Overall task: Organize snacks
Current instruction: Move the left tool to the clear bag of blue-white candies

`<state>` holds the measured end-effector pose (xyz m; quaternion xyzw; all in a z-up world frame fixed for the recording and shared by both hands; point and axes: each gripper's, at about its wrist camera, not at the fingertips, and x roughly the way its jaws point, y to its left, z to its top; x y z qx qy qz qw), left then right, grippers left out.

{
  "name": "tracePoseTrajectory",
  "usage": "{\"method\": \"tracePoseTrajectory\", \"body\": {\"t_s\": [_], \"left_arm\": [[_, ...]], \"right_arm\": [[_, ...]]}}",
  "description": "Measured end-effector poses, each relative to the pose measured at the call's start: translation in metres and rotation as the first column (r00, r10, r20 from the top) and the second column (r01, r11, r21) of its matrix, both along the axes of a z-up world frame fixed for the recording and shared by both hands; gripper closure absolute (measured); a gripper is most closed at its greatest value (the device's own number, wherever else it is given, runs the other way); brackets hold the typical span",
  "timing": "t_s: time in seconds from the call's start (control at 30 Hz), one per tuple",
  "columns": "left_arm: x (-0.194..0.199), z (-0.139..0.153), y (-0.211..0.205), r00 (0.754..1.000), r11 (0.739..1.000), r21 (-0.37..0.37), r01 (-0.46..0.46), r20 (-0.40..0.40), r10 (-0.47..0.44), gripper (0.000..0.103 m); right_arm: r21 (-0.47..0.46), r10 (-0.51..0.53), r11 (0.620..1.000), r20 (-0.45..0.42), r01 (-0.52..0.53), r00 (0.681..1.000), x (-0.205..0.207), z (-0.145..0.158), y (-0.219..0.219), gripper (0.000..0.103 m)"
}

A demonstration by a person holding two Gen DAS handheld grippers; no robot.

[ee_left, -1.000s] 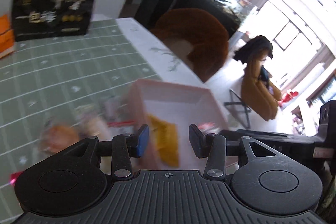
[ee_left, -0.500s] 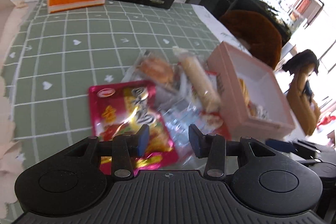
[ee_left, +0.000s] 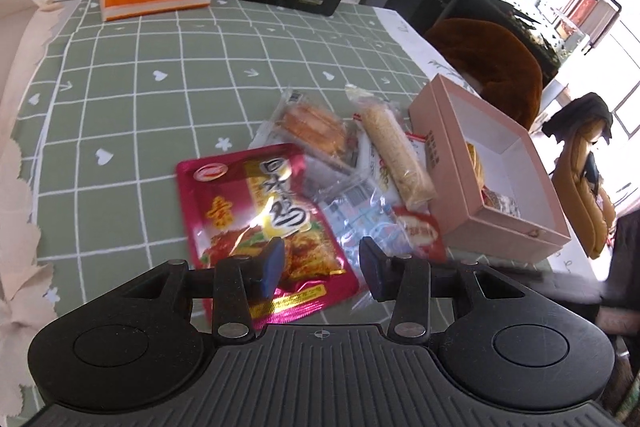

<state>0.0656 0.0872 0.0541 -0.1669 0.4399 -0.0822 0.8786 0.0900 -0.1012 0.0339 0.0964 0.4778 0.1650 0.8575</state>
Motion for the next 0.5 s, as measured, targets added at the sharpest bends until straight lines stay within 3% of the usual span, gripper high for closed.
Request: {"method": "tracePoseTrajectory", "body": {"t_s": [0.07,0.13,0.2,0.3,0.4,0.47,0.5], "left_arm": [[0.005,-0.001,-0.006,1.0,1.0,0.009,0.014,0.011,-0.014,0.057],[0.012,-0.002,-0.013,0.999,0.999,0.03,0.03,0.019,-0.031,0.057],[0.021,-0.004,-0.019,0.999,0.998,0.053,0.021,0.03,-0.023,0.057],[0.038,-0.009,-0.026,0.999,0.998,0.061,0.001,0.045,-0.004,0.057],[0.057,-0.021,-0.04,0.998,0.997,0.047,0.054,0.007,-0.054,0.059],[0.06,-0.021,-0.051,0.995,0.993,0.065,0.095,0.029,-0.098,0.06],[0.06,-0.02,-0.056,0.993,0.991,0.07,0.117,0.022,-0.119,0.062]], "right_arm": [[0.017,0.017,1.0,-0.019,-0.017,1.0,-0.007,0.0,-0.007,0.074],[0.046,0.018,0.999,-0.045,-0.016,0.999,-0.017,0.0,-0.017,0.089],[0.036,0.009,0.999,-0.062,-0.006,0.998,-0.03,-0.002,-0.026,0.093],[0.024,-0.023,0.999,-0.059,0.025,0.998,-0.05,0.001,-0.041,0.093],[-0.067,-0.062,0.996,-0.011,0.061,0.998,-0.068,0.007,-0.05,0.092],[-0.118,-0.078,0.99,0.009,0.079,0.997,-0.076,0.008,-0.055,0.087],[-0.129,-0.086,0.988,0.012,0.087,0.996,-0.078,0.009,-0.057,0.08]]}}
